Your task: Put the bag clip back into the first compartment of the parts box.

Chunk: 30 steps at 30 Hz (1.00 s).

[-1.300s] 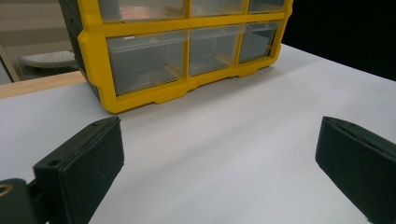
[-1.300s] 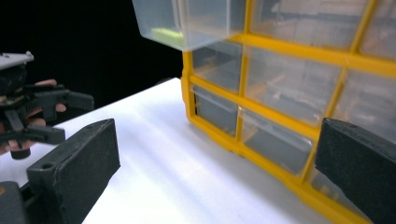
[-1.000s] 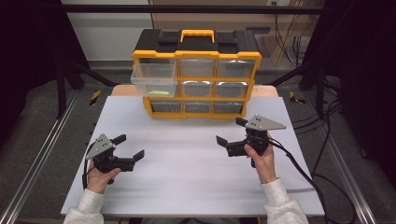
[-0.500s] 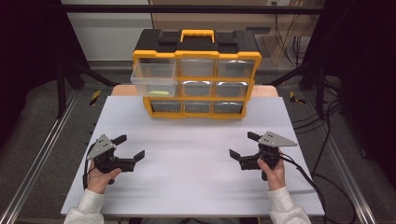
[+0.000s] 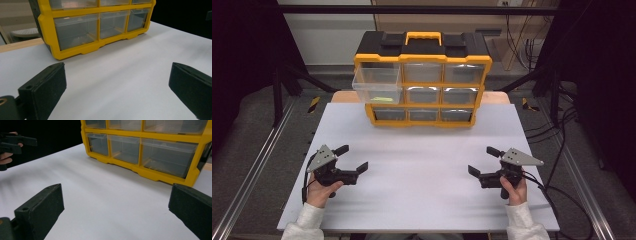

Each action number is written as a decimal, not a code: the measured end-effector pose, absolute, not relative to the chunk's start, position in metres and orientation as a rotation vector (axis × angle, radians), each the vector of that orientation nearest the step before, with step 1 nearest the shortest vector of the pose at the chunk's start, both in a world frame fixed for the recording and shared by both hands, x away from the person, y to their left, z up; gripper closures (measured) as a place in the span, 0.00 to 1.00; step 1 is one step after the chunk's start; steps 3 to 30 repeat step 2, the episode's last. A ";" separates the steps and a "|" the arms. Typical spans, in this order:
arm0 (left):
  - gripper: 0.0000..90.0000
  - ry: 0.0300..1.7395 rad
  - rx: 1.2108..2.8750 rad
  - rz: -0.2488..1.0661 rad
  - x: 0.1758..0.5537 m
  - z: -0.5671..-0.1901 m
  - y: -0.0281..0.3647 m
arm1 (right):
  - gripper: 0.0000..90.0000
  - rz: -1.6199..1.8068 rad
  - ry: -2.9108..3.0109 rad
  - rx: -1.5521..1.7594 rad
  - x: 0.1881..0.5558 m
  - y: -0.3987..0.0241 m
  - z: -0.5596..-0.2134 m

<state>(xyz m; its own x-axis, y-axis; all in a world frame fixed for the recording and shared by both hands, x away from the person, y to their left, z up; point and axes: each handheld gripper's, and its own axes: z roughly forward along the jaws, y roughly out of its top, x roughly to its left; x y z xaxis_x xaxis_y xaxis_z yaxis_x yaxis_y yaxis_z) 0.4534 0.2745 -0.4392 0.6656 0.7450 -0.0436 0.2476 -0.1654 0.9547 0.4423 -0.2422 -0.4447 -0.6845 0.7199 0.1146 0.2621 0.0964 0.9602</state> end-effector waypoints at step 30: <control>0.01 0.805 1.723 0.536 0.453 -0.439 0.275 | 0.00 1.602 1.999 0.975 0.443 -0.245 -0.447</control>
